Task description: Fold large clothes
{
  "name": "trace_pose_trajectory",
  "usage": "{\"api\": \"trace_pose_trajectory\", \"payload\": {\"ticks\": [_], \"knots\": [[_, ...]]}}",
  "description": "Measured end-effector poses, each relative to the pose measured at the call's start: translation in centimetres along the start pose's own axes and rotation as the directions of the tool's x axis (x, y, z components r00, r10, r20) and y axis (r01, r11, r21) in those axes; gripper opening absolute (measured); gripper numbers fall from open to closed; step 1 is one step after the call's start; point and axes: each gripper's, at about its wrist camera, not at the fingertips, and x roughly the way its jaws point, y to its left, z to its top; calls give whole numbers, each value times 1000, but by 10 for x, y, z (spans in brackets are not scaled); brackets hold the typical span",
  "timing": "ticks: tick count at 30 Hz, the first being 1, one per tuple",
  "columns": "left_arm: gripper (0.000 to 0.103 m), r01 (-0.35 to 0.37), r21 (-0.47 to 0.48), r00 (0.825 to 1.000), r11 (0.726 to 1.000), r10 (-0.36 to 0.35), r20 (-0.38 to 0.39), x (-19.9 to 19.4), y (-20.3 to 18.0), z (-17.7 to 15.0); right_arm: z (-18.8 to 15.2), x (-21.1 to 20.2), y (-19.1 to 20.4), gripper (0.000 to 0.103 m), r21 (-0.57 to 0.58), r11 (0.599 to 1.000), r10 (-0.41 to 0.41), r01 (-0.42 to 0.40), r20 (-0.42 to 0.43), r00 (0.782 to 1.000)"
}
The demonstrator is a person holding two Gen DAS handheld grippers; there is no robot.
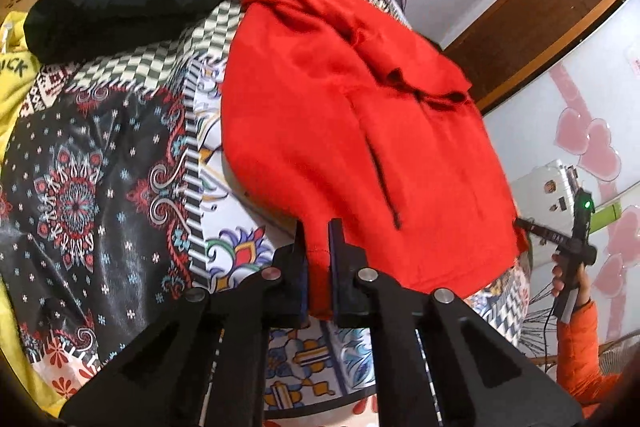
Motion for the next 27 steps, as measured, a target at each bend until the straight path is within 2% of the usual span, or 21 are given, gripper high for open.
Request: {"api": "trace_pose_trajectory", "payload": {"ticks": [3,7,10,13,17,20,22,24,27], "knots": [[6,6,-2,1000,1000,-6,20,-5,-3,5,-2,5,0,47,-1,1000,-4,4,-2,1000],[6,-4,10,999,1000,4,48,-14,-8,9,4,-5,3,41,-10,998,-56,56,36,998],[6,-7,24,997,1000,5,75,-22,-11,14,6,-18,6,41,-3,1000,-23,23,75,997],[6,1,27,996,1000,-3,88,-26,-11,18,5,-18,11,41,-12,1000,-22,23,53,998],[6,-17,39,996,999,14,88,-20,-13,16,-5,5,11,41,-28,999,-42,42,-22,999],[6,-25,38,997,999,22,77,-15,-12,12,-10,8,11,40,-13,999,-36,37,12,999],[6,-30,40,997,999,27,71,-13,-11,10,-10,9,13,33,-28,999,-38,39,22,999],[6,-26,33,997,999,23,67,-12,-8,11,-6,10,11,18,-25,999,-43,44,22,999],[6,-15,32,997,999,12,79,-16,-11,17,2,1,17,12,-35,999,-10,11,35,999]]}}
